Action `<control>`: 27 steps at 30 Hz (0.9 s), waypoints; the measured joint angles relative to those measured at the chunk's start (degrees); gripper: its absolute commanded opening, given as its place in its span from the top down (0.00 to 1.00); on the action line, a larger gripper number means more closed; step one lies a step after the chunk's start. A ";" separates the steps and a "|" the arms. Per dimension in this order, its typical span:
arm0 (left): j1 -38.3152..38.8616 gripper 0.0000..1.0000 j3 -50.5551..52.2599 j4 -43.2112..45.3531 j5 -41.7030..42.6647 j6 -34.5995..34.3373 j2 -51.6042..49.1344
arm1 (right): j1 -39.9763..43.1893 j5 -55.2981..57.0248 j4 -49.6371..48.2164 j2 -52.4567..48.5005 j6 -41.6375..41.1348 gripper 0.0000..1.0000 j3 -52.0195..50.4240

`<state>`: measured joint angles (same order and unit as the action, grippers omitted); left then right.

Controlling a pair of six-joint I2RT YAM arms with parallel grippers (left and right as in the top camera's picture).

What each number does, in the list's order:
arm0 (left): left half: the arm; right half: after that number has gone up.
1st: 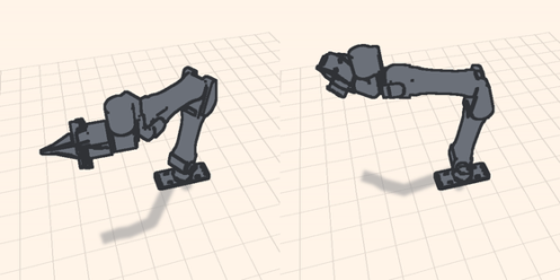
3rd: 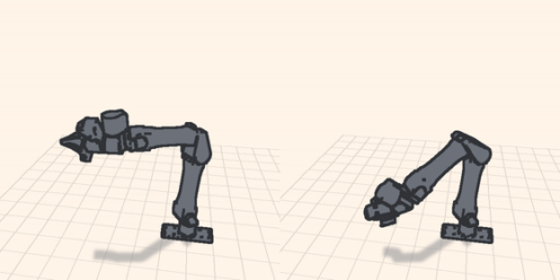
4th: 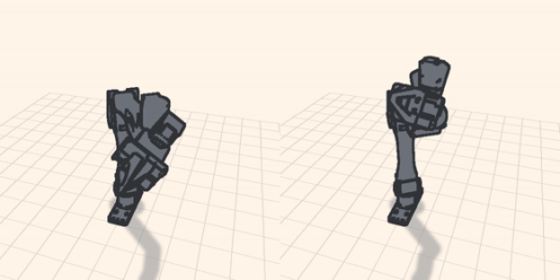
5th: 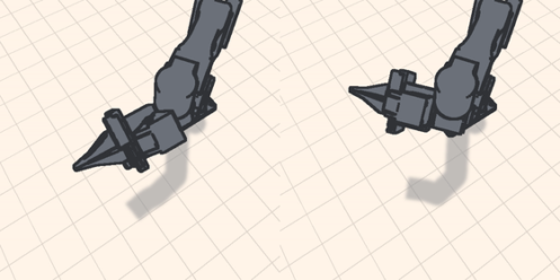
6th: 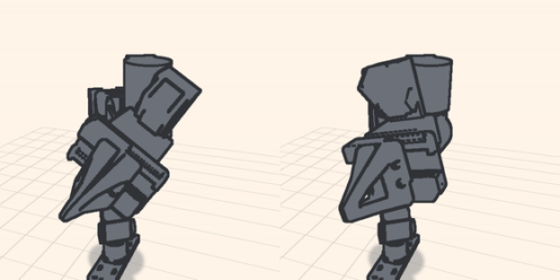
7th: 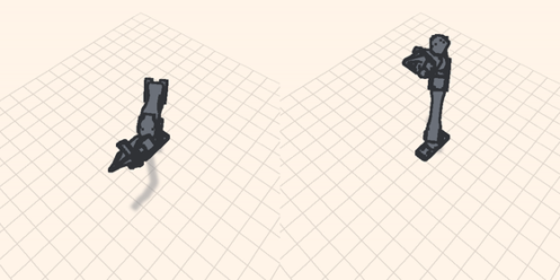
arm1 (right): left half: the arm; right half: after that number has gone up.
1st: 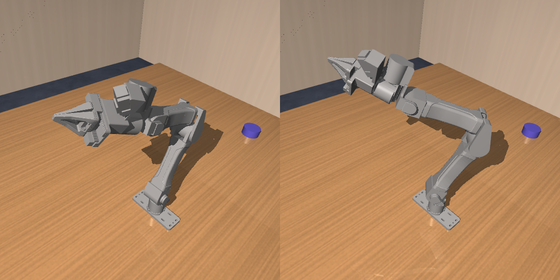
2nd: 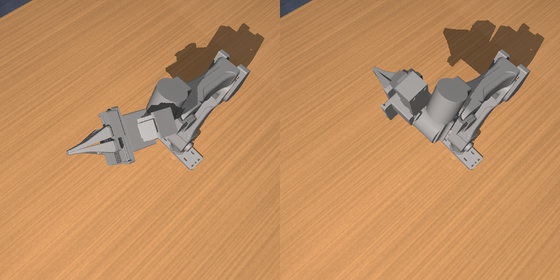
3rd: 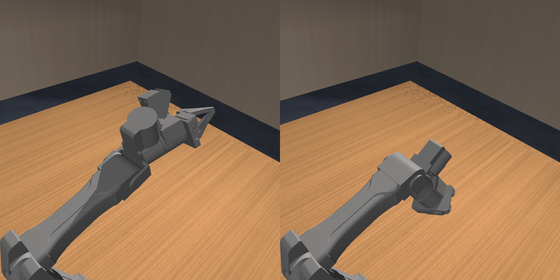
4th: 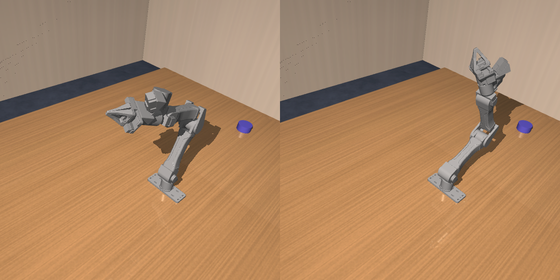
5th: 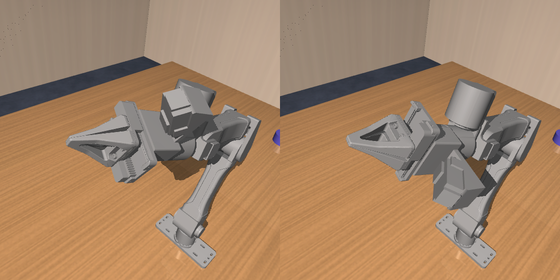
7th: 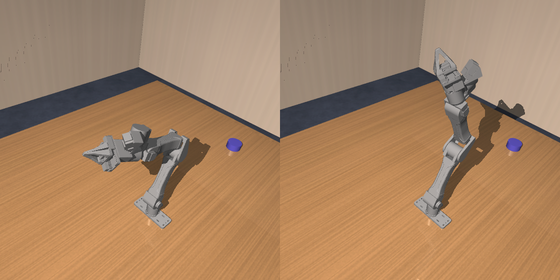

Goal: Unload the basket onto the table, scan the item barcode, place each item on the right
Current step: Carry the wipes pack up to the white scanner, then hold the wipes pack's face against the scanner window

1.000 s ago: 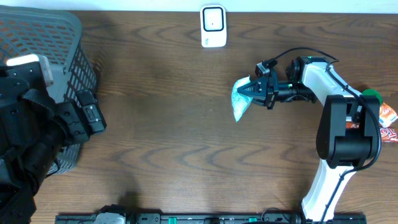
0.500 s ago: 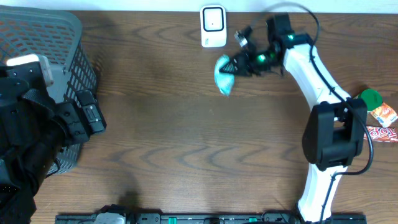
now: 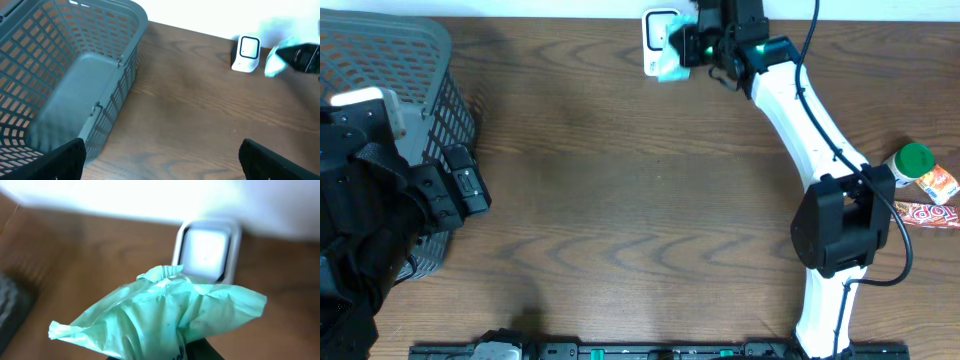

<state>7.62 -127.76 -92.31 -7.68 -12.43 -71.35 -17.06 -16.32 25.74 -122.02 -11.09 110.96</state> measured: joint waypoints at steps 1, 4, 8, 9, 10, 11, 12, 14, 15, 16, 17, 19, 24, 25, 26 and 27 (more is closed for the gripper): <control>0.00 0.02 0.00 0.00 0.00 -0.02 0.00 | 0.04 1.09 -1.81 -0.15 0.00 0.95 0.00; 0.00 0.02 0.00 0.00 0.00 0.00 0.00 | 0.04 3.10 -7.04 -1.14 0.00 0.94 0.00; 0.00 0.02 0.00 0.00 0.00 0.00 0.00 | 0.00 4.20 -12.85 -4.37 -0.04 0.92 0.04; 0.00 0.02 0.00 0.00 0.00 0.00 0.00 | -0.02 4.44 -14.36 -5.68 -0.09 0.91 0.17; 0.00 0.02 0.00 0.00 -0.02 0.00 0.00 | -0.02 4.52 -15.26 -6.82 -0.28 0.92 0.28; 0.00 0.02 0.00 0.00 -0.02 0.00 0.00 | -0.04 4.63 -16.24 -8.50 -0.55 0.92 0.63; 0.00 0.02 0.00 0.00 0.00 0.00 0.00 | -0.04 4.70 -16.81 -9.88 -0.72 0.92 0.98; 0.00 0.02 0.00 0.00 -0.02 0.00 0.00 | -0.07 4.81 -17.05 -12.94 -1.20 0.92 1.86; 0.00 0.02 0.00 0.00 0.00 0.00 0.00 | -0.07 5.01 -17.25 -14.27 -1.38 0.92 2.40; 0.00 0.02 0.00 0.00 -0.02 0.00 0.00 | -0.07 5.27 -17.59 -15.52 -1.53 0.92 2.99; 0.00 0.02 0.00 0.00 -0.02 0.00 0.00 | -0.07 5.55 -17.68 -16.44 -1.64 0.92 3.58; 0.00 0.02 0.00 0.00 0.00 0.00 0.00 | -0.07 6.01 -17.92 -18.21 -1.92 0.92 5.46; 0.00 0.02 0.00 0.00 0.00 -0.02 0.00 | -0.11 7.28 -21.70 -19.06 -2.05 0.92 9.46; 0.00 0.02 0.00 0.00 0.00 0.00 0.00 | -0.13 7.43 -23.02 -19.06 -2.08 0.92 10.14; 0.00 0.02 0.00 0.00 0.00 -0.02 0.00 | -0.13 7.58 -23.63 -19.06 -2.10 0.92 10.43; 0.00 0.02 0.00 0.00 0.00 0.00 0.00 | -0.13 7.85 -24.24 -19.06 -2.10 0.92 10.84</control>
<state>7.62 -127.76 -92.31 -7.68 -12.43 -71.35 -17.19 -8.47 1.50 -141.08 -13.19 121.80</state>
